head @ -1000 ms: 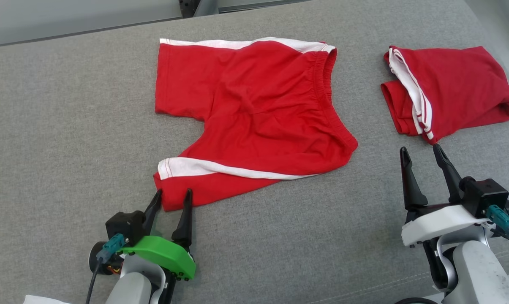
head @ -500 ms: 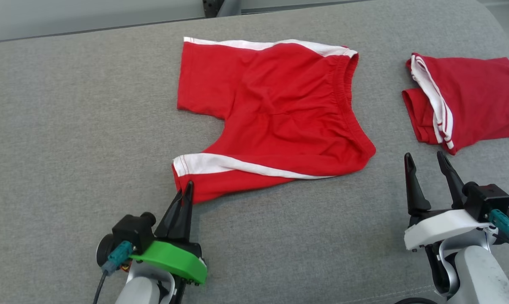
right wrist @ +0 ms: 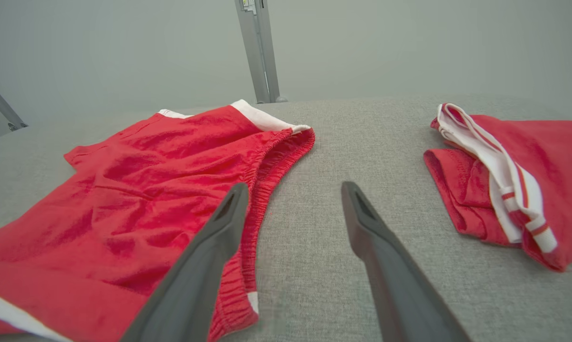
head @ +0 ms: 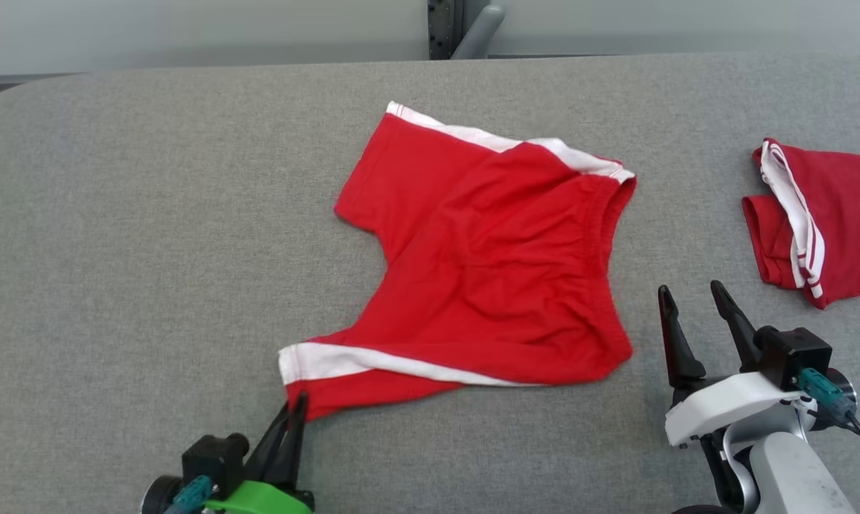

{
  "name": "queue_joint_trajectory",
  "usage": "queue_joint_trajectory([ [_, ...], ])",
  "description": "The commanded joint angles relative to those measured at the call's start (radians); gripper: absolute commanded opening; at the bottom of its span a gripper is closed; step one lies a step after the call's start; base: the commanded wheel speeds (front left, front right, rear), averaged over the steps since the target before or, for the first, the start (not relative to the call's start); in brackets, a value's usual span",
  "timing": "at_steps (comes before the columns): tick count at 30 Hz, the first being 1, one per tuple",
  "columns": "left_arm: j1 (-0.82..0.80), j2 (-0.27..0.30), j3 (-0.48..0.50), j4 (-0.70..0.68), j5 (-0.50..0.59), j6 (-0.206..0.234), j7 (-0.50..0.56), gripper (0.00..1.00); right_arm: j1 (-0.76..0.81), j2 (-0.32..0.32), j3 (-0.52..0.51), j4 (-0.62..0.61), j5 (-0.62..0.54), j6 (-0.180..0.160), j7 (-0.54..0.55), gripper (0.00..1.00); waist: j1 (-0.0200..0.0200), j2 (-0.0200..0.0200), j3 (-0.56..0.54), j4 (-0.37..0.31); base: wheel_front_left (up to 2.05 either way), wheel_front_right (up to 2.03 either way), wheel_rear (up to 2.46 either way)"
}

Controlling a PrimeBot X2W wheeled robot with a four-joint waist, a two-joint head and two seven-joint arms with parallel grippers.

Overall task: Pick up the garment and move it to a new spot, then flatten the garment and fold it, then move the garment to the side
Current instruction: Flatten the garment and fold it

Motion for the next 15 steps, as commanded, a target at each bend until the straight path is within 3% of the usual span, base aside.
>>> queue_joint_trajectory([
  [1,0.022,0.010,0.020,0.016,0.009,-0.003,0.000,0.48,0.021,-0.005,0.003,0.006,0.004,-0.002,-0.002,1.00,0.0000,0.0000,-0.015,0.002,0.00,0.00,0.00],
  [2,0.027,0.009,0.045,0.029,0.017,-0.003,0.000,1.00,0.022,-0.008,0.010,0.009,0.005,-0.002,-0.002,1.00,0.0000,0.0000,-0.018,-0.002,0.00,0.00,0.00],
  [8,0.036,-0.028,0.189,0.050,0.118,0.040,0.000,1.00,0.039,-0.026,0.089,0.017,0.025,-0.002,-0.002,1.00,0.0000,0.0000,-0.029,-0.010,0.00,0.00,0.00],
  [15,0.036,-0.055,0.216,-0.008,0.171,0.046,0.000,1.00,0.048,-0.059,0.215,0.041,0.067,-0.002,-0.002,1.00,0.0000,0.0000,-0.013,0.007,0.00,0.00,0.00],
])
